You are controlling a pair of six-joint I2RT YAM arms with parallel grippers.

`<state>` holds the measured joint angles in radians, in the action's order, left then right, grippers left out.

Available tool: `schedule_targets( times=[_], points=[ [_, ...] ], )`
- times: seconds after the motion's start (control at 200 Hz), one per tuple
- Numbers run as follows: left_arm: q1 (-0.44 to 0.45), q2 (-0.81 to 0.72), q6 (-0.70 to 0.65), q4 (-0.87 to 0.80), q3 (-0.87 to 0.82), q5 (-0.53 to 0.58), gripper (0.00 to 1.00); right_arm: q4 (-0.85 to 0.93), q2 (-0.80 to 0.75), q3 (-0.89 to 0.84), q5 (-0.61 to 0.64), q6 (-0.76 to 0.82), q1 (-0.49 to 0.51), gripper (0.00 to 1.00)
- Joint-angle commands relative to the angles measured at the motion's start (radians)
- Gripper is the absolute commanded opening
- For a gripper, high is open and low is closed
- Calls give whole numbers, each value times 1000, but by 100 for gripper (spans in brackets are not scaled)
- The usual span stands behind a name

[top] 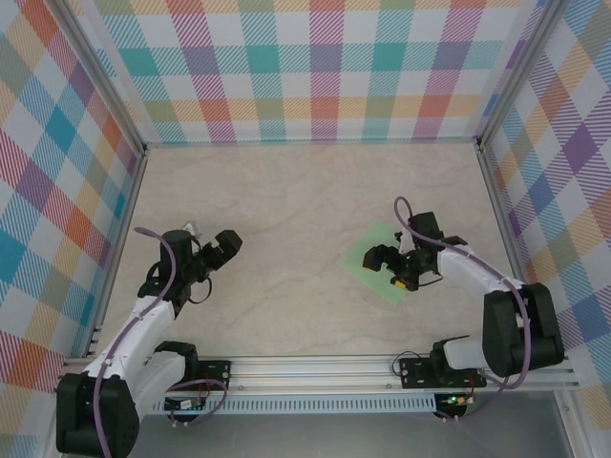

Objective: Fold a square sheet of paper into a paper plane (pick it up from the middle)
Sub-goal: Move the square sheet of paper to the center of the table.

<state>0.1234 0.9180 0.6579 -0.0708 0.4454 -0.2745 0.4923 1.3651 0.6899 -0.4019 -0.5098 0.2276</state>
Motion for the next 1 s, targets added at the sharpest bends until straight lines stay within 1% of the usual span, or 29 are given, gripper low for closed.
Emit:
schedule_targets(
  times=[0.0, 0.05, 0.12, 0.225, 0.28, 0.39, 0.43, 0.595, 0.65, 0.7, 0.74, 0.825, 0.865, 0.925, 0.95, 0.995],
  points=[
    [43, 25, 0, -2, 17, -28, 100, -34, 65, 15, 0, -35, 24, 97],
    [55, 34, 0, 11, 10, -26, 100, -52, 98, 19, 3, -46, 35, 97],
    [65, 50, -10, 22, 7, -30, 100, -88, 137, 20, -14, -65, 52, 93],
    [70, 78, -31, -7, 29, -33, 100, -98, 178, 28, 40, -131, 94, 93],
    [74, 85, -36, -17, 36, -40, 100, -102, 198, 27, 71, -201, 119, 92],
    [88, 88, -27, 11, 16, -32, 100, -202, 236, 2, 82, -367, 170, 91],
    [93, 92, -23, 20, 7, -29, 100, -228, 251, 3, 97, -435, 198, 88],
    [100, 120, -14, 28, 7, -37, 100, -302, 282, 31, 179, -706, 319, 85],
    [101, 129, -18, 14, 20, -37, 100, -349, 278, 41, 178, -769, 352, 84],
    [102, 136, -22, -4, 37, -38, 100, -350, 268, 78, 161, -755, 362, 84],
    [102, 141, -25, -18, 50, -40, 100, -277, 247, 130, 176, -712, 362, 84],
    [103, 150, -26, -69, 92, -45, 100, -61, 185, 246, 274, -584, 356, 86],
    [102, 152, -9, -116, 115, -45, 100, 27, 161, 290, 304, -534, 339, 84],
    [104, 149, 27, -172, 141, -68, 100, 102, 146, 344, 327, -421, 317, 85],
    [106, 146, 39, -185, 147, -85, 100, 164, 148, 382, 361, -373, 303, 85],
    [109, 148, 38, -215, 160, -115, 100, 225, 154, 421, 410, -308, 288, 85]
  ],
)
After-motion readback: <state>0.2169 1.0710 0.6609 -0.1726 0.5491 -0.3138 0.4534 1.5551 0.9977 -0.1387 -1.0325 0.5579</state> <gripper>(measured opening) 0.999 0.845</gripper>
